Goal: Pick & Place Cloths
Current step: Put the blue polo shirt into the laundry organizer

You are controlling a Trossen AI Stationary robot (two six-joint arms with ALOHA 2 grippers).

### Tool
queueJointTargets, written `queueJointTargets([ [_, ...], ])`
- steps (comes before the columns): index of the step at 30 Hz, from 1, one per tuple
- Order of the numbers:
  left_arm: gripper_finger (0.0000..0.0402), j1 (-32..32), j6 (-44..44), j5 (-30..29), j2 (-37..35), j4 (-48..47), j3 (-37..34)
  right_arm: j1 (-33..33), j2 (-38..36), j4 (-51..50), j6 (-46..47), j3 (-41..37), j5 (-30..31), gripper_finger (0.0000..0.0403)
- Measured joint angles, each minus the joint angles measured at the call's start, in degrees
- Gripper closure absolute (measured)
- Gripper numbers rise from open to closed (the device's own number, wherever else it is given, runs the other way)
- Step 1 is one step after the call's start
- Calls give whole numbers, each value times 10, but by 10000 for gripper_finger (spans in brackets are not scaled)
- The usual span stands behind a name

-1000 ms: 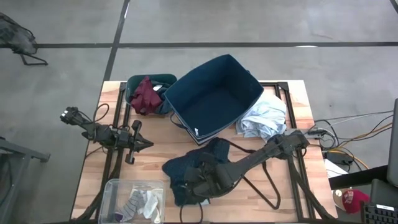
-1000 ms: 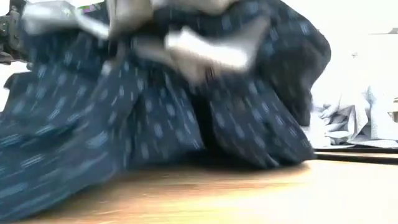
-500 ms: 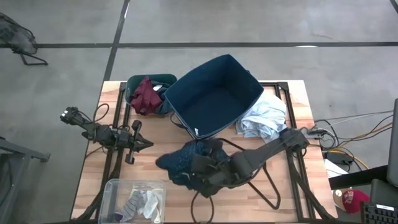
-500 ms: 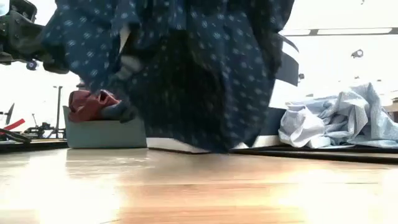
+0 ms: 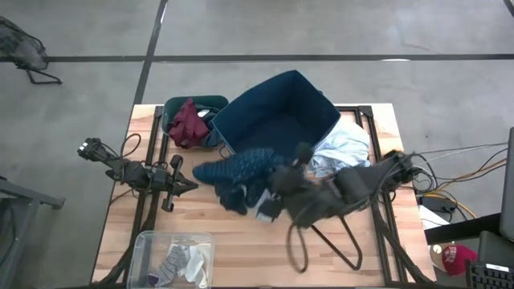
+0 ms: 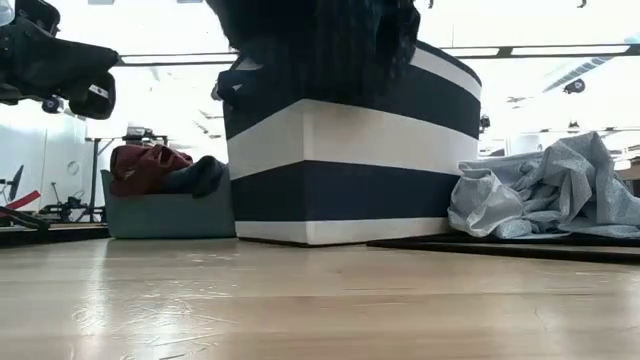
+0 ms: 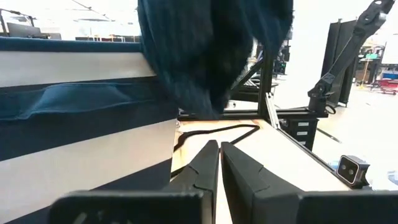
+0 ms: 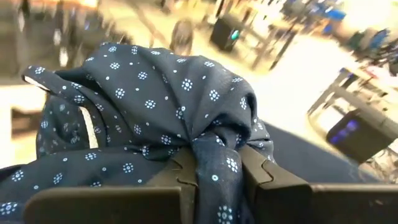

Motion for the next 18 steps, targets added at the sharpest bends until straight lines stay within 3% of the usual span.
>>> queueJointTargets([
  [13,376,0,0,0,0,0,0,-49,-102,168,-201,1,117,365],
  [18,376,0,0,0,0,1,0,-97,-117,168,-222,1,144,363],
])
